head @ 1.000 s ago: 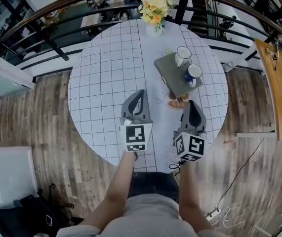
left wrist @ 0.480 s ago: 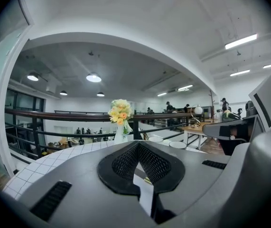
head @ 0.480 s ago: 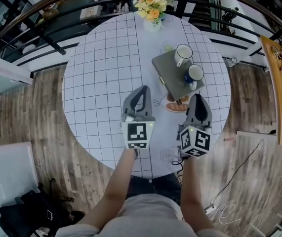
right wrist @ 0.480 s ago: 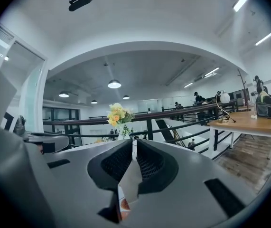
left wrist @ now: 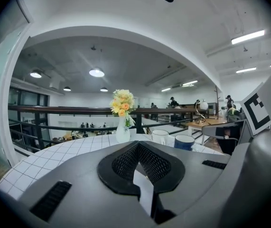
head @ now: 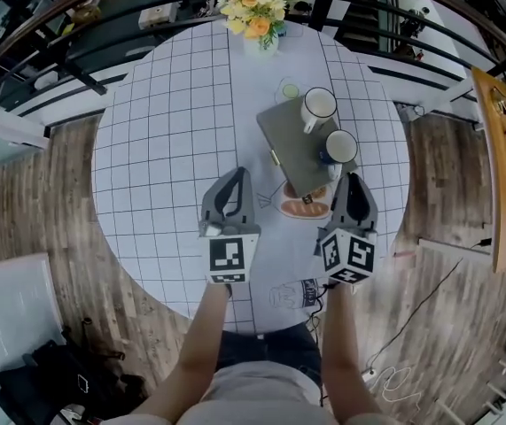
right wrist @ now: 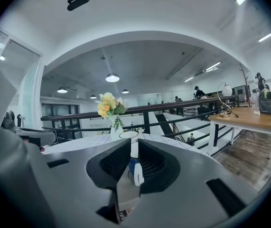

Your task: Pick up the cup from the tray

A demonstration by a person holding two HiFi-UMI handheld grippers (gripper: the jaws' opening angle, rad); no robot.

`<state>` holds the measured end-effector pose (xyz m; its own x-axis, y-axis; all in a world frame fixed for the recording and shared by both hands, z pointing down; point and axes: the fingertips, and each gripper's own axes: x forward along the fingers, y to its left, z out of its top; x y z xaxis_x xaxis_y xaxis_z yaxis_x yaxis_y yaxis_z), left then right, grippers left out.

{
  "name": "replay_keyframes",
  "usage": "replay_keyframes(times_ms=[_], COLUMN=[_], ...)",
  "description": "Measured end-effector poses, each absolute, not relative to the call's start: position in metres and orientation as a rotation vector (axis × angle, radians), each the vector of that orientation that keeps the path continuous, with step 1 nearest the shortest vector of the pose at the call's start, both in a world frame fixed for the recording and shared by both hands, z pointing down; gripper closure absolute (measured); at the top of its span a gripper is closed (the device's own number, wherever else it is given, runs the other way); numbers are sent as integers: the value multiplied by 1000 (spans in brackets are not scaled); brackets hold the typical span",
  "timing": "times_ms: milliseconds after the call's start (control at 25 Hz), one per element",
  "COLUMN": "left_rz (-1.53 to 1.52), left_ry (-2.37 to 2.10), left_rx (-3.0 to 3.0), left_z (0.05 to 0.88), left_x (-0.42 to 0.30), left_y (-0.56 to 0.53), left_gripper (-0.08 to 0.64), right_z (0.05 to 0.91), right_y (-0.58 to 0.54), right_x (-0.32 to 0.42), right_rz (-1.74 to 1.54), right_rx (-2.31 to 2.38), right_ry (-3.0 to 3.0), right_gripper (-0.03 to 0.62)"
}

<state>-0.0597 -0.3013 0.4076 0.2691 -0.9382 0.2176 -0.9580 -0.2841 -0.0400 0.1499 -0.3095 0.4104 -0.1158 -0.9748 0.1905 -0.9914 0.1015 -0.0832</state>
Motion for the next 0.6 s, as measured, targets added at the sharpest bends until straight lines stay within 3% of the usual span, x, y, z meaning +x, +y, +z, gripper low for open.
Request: replay_keyframes(times_ms=[120,600], left_rz=[314,345], left_ry=[-1813,-1803], left_rx=[2414,2394], left_z=[414,428], left_x=[-54,-45], left_y=[-307,-317], left_gripper=[554,554], right_z=[419,446], right_y=[-321,-347], right_x=[151,147], right_rz=[334,365], right_rx=[1990,1870], right_ry=[-2289,-2275], right_gripper=[478,322])
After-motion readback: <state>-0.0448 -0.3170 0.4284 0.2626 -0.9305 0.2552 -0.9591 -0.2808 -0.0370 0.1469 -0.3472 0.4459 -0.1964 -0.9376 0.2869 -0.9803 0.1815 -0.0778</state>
